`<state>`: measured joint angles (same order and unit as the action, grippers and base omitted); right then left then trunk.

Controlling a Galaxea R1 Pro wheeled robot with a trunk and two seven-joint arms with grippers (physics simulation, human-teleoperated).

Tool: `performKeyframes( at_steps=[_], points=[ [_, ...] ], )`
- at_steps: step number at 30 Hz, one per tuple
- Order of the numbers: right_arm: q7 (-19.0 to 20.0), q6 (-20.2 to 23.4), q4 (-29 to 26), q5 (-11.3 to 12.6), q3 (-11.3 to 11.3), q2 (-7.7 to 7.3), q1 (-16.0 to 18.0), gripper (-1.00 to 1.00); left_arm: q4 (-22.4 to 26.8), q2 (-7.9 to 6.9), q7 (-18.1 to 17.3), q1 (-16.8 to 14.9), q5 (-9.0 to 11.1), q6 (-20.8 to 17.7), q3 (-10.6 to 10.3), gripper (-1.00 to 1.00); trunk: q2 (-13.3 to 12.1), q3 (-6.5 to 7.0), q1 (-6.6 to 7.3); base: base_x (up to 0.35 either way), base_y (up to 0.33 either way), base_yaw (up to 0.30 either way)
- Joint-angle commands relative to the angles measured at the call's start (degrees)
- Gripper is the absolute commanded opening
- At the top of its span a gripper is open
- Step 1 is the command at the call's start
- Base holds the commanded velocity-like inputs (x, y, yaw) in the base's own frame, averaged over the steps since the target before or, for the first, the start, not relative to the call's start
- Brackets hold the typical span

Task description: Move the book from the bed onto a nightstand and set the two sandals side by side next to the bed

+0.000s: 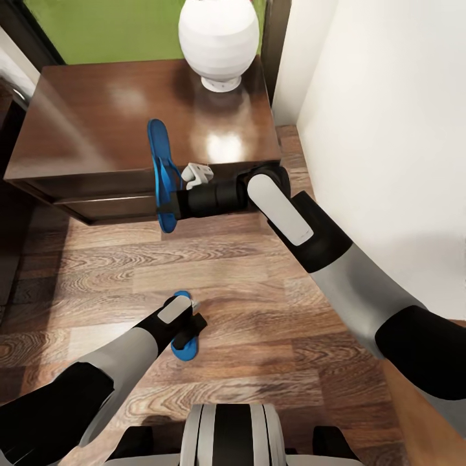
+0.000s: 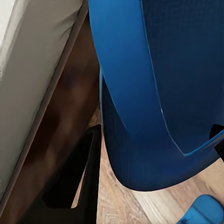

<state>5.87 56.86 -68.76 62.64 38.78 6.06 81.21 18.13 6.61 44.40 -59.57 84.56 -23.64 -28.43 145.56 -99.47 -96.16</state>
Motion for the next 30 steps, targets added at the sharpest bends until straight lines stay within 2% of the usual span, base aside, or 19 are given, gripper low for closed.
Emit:
performKeyframes(
  at_steps=[1,30],
  points=[
    [0.6,0.2,0.0,-0.6,0.0,0.01,0.0,-1.0,0.0,-0.05,0.0,0.0,0.1,-0.4,-0.3,-1.0,0.0,0.2,0.03,0.0,0.0,0.0],
    [0.6,0.2,0.8,-0.8,0.0,-0.04,-0.2,-1.0,-0.4,-0.31,0.0,0.0,-0.3,-0.4,-0.3,-1.0,-0.4,6.62,0.78,0.0,0.0,0.0]
  ],
)
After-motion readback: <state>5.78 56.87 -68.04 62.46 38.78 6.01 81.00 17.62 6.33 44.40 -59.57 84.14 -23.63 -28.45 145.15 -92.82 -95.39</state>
